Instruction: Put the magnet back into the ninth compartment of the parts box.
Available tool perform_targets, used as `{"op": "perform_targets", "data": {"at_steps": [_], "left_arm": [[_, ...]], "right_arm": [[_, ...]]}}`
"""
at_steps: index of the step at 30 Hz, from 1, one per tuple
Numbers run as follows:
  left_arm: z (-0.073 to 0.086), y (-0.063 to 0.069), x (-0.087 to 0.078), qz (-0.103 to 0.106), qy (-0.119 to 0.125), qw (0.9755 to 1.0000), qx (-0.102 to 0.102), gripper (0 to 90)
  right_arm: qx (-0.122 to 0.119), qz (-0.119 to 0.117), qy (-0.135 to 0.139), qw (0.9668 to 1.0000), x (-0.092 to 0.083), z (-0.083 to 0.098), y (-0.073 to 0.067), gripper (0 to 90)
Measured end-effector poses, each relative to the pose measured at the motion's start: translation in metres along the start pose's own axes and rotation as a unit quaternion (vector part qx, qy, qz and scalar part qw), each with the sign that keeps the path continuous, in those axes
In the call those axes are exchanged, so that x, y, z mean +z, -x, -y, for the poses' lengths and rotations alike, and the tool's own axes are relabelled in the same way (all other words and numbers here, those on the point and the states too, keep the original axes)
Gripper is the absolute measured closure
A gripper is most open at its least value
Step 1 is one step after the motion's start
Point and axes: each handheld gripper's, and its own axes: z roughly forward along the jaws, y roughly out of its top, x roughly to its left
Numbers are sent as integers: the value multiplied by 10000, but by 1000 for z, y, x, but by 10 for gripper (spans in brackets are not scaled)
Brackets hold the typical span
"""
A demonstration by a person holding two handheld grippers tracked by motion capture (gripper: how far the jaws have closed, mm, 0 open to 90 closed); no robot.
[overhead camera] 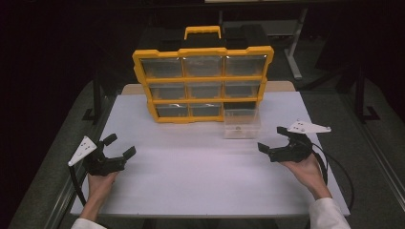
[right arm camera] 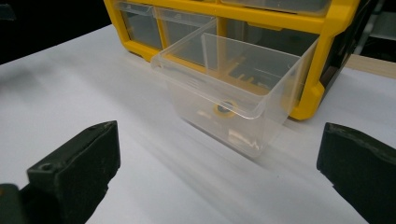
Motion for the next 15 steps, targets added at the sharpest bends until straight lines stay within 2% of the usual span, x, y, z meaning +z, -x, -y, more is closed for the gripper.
{"op": "perform_targets", "data": {"at_steps": [15], "left_arm": [[0, 0, 1, 10, 2, 10000, -11, 0]], "right_arm": [[47, 55, 86, 9999, -9, 14, 0, 0]]}}
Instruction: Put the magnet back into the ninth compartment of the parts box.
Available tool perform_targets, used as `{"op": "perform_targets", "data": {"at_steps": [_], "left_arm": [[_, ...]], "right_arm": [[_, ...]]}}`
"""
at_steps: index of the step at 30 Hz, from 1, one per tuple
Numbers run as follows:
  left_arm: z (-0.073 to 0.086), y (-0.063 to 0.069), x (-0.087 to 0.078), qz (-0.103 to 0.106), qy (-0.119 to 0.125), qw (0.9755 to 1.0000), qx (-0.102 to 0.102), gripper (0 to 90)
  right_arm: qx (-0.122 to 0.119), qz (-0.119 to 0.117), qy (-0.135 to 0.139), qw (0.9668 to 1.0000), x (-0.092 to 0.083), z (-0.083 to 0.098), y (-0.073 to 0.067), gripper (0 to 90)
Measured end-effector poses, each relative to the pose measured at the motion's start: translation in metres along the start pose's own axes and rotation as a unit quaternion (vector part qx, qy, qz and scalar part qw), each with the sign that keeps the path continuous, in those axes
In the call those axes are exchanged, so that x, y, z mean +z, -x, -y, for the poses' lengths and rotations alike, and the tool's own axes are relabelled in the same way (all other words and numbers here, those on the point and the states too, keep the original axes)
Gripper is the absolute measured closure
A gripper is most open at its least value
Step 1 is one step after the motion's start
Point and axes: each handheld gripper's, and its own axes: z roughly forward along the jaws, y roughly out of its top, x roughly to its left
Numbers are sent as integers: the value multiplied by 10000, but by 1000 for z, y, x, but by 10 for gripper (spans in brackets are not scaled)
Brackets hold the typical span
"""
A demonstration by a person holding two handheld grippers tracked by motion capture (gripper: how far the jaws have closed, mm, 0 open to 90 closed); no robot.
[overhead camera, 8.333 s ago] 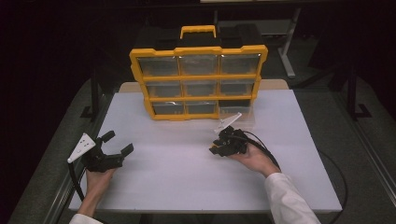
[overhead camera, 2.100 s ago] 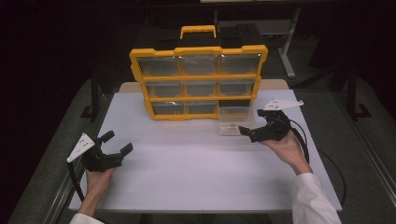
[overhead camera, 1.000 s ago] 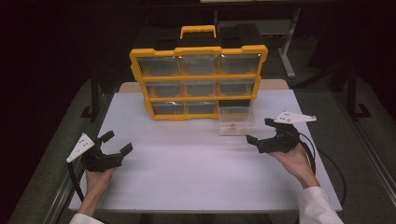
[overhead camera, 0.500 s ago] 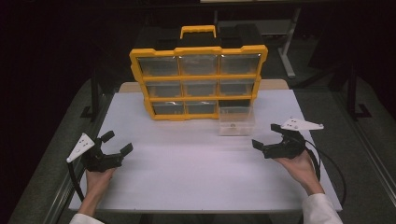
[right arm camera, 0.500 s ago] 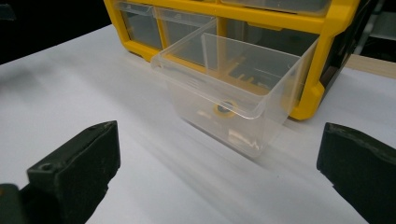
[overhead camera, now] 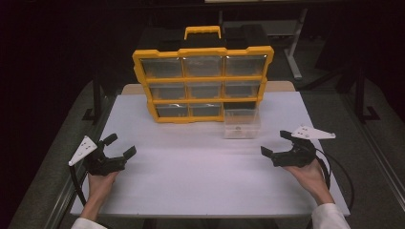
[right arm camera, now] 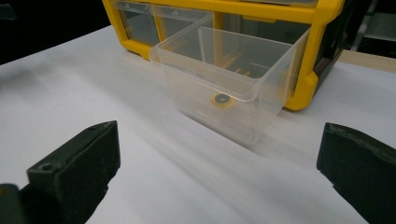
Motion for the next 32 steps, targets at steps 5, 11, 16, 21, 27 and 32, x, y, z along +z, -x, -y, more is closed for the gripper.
{"op": "perform_targets", "data": {"at_steps": [5, 11, 16, 21, 27, 32], "left_arm": [[0, 0, 0, -7, -7, 10000, 2, 0], [0, 0, 0, -7, -2, 10000, -2, 0], [0, 0, 0, -2, 1, 10000, -5, 0], [0, 0, -1, 3, 16, 10000, 0, 0], [0, 0, -1, 16, 16, 10000, 2, 0], [0, 0, 0, 42, 9, 10000, -7, 0]], "right_arm": [[42, 41, 58, 10000, -4, 8, 2, 0], [65, 121, 237, 9996, -11, 15, 2, 0], [76, 190, 441, 9988, -16, 20, 2, 0], [90, 252, 580, 9980, -18, 25, 3, 0], [46, 332, 660, 9973, -22, 34, 2, 0], [46, 400, 766, 9962, -25, 36, 2, 0]]}}
